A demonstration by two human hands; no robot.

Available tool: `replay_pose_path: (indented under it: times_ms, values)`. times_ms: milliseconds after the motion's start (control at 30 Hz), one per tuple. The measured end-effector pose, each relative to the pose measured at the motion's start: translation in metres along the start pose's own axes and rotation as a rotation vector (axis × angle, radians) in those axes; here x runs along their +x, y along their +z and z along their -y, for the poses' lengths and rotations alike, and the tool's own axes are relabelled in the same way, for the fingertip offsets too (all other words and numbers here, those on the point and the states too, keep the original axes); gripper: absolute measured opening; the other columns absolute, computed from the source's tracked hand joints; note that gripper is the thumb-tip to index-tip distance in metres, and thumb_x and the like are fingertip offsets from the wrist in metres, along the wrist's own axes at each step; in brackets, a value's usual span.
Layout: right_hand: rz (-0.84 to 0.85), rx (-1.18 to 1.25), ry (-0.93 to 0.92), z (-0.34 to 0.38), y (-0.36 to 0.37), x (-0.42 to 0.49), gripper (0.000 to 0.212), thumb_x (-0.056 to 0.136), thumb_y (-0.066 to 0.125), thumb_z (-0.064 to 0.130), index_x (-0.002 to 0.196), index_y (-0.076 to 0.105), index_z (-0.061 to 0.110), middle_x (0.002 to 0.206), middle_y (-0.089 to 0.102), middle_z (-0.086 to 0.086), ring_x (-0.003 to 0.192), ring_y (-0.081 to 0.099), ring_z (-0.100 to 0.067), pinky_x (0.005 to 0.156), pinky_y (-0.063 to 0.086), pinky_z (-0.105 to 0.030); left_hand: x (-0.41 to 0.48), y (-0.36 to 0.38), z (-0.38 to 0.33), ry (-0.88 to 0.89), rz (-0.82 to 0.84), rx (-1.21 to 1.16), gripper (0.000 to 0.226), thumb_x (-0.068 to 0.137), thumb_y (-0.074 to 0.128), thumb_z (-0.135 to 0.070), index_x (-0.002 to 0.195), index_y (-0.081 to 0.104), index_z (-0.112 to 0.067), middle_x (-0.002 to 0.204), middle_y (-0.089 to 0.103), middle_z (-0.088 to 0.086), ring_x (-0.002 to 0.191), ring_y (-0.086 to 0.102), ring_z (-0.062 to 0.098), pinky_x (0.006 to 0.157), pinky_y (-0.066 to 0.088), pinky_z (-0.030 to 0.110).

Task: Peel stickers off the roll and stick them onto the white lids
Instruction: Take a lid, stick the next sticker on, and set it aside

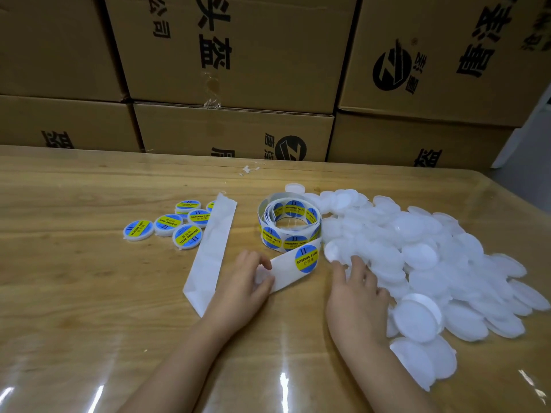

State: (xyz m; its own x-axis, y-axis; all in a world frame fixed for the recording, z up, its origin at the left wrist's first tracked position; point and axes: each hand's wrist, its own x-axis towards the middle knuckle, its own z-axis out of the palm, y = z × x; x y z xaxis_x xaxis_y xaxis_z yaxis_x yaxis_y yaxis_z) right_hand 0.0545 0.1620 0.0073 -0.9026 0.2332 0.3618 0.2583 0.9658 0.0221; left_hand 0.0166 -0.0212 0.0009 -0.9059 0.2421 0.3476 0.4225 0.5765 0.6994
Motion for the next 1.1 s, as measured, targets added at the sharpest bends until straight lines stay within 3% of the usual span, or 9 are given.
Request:
replay_pose_path:
  times_ms: [67,133,267,400,533,700,833,967,1100]
  values:
    - [-0.187,0.23,-0.052,0.002,-0.001,0.003,0.049,0.068,0.072,-0.003,0.115,0.064,0.008,0.124,0.056,-0.022,0.093,0.062,-0.038,0.07,0.05,-0.043,0.001,0.0,0.0,0.025,0.002,-0.033,0.016,0.089,0.059,-0.014,0.088,0.053,-0.028,0.097,0.048,-0.009,0.087,0.049,0.005,0.075,0.042,0.024]
    - [-0.306,0.614,-0.16,0.006,0.001,0.003,0.042,0.074,0.073,-0.003,0.113,0.064,0.007,0.121,0.056,-0.018,0.097,0.061,-0.028,0.076,0.052,-0.037,0.001,0.0,0.0,0.042,0.007,-0.057,0.015,0.089,0.06,-0.012,0.088,0.06,-0.026,0.098,0.049,-0.009,0.09,0.051,0.005,0.076,0.043,0.022]
    - [-0.016,1.498,-0.013,0.016,-0.004,-0.001,0.037,0.086,0.067,0.01,0.115,0.052,0.029,0.121,0.052,0.006,0.104,0.059,-0.002,0.078,0.05,-0.016,-0.001,0.0,-0.001,0.106,0.047,-0.111,0.032,0.087,0.064,-0.021,0.107,0.057,-0.045,0.106,0.05,-0.01,0.099,0.053,0.004,0.078,0.039,0.01]
    - [0.164,1.801,0.061,0.015,-0.006,0.002,0.037,0.08,0.066,0.023,0.114,0.053,0.022,0.089,0.066,0.013,0.087,0.064,0.002,0.073,0.048,-0.013,-0.003,0.001,-0.006,0.161,0.094,-0.21,0.037,0.082,0.064,-0.045,0.116,0.054,-0.054,0.114,0.049,-0.014,0.113,0.051,0.005,0.091,0.037,0.011]
    - [0.371,1.819,0.057,0.017,-0.004,0.0,0.036,0.083,0.067,0.034,0.114,0.054,0.022,0.085,0.069,0.009,0.089,0.064,-0.012,0.078,0.049,-0.028,-0.003,0.001,-0.007,0.141,0.097,-0.27,0.028,0.08,0.069,-0.037,0.105,0.059,-0.045,0.114,0.052,-0.011,0.11,0.052,0.0,0.093,0.037,0.012]
    - [0.355,1.611,-0.01,0.016,-0.003,-0.003,0.032,0.078,0.057,0.046,0.105,0.058,0.029,0.084,0.069,0.015,0.079,0.063,0.0,0.075,0.048,-0.024,-0.002,0.0,-0.012,0.091,0.105,-0.411,0.01,0.078,0.07,-0.03,0.082,0.061,-0.029,0.102,0.061,-0.002,0.099,0.056,0.0,0.086,0.039,0.012]
    - [0.054,1.328,-0.028,0.009,0.001,0.002,0.013,0.095,0.045,0.028,0.1,0.057,0.03,0.09,0.064,0.009,0.078,0.061,-0.006,0.071,0.047,-0.019,-0.002,0.001,-0.013,0.019,0.184,-0.399,0.006,0.08,0.068,-0.025,0.081,0.062,-0.023,0.098,0.061,-0.001,0.095,0.056,0.006,0.083,0.04,0.014]
    - [-0.049,0.92,-0.118,-0.004,0.009,0.01,0.055,0.084,0.041,-0.016,0.121,0.058,0.023,0.121,0.04,0.002,0.098,0.047,-0.006,0.08,0.037,-0.006,-0.003,0.002,-0.012,-0.044,0.237,-0.389,0.01,0.081,0.073,-0.02,0.076,0.065,-0.023,0.088,0.06,-0.011,0.073,0.051,0.0,0.068,0.037,0.011]
    - [0.005,0.779,-0.061,-0.002,0.01,0.009,0.05,0.08,0.044,-0.014,0.115,0.061,0.018,0.135,0.032,-0.004,0.1,0.05,-0.016,0.076,0.043,-0.025,-0.003,-0.001,-0.012,-0.043,0.266,-0.436,0.016,0.078,0.077,-0.016,0.068,0.067,-0.025,0.079,0.062,-0.013,0.074,0.054,0.003,0.068,0.039,0.015]
